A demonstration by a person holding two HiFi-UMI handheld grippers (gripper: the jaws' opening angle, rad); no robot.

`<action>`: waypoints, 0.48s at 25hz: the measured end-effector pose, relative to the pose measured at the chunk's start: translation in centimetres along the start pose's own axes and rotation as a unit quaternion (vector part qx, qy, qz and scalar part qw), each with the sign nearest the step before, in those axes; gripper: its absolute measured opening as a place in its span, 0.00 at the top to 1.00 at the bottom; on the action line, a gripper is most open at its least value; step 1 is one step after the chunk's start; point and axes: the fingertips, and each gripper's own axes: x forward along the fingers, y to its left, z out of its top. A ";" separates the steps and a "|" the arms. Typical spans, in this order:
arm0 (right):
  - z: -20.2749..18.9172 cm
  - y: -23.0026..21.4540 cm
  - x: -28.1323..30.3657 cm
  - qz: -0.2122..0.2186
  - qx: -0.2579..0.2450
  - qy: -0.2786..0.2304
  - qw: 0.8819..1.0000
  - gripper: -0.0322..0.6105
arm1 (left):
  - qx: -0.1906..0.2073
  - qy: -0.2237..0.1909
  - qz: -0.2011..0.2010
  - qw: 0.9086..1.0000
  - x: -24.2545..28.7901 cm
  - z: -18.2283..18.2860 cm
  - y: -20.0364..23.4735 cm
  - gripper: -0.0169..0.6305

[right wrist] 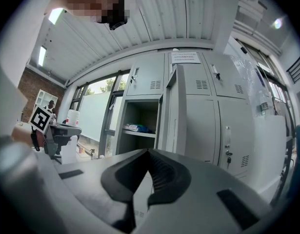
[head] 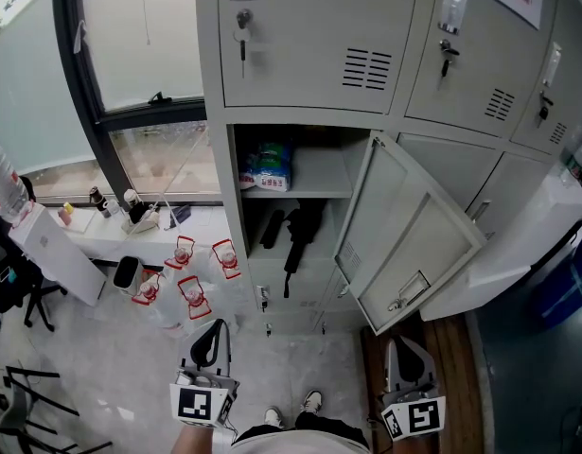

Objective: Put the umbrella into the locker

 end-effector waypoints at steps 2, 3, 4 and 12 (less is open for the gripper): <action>0.1 0.3 -0.1 0.003 -0.002 -0.003 1.000 0.93 | 0.000 0.002 0.000 1.000 -0.3 0.0 0.0 0.94; 0.1 0.4 -0.1 0.004 -0.002 -0.003 1.000 0.93 | 0.000 0.003 0.001 1.000 -0.4 -0.1 0.0 0.94; 0.2 0.5 -0.1 0.005 -0.002 -0.004 1.000 0.93 | -0.001 0.004 0.001 1.000 -0.5 -0.2 0.1 0.94; 0.5 1.2 -0.1 0.009 -0.005 -0.009 1.000 0.93 | 0.000 0.001 0.006 1.000 -1.5 -0.1 0.7 0.94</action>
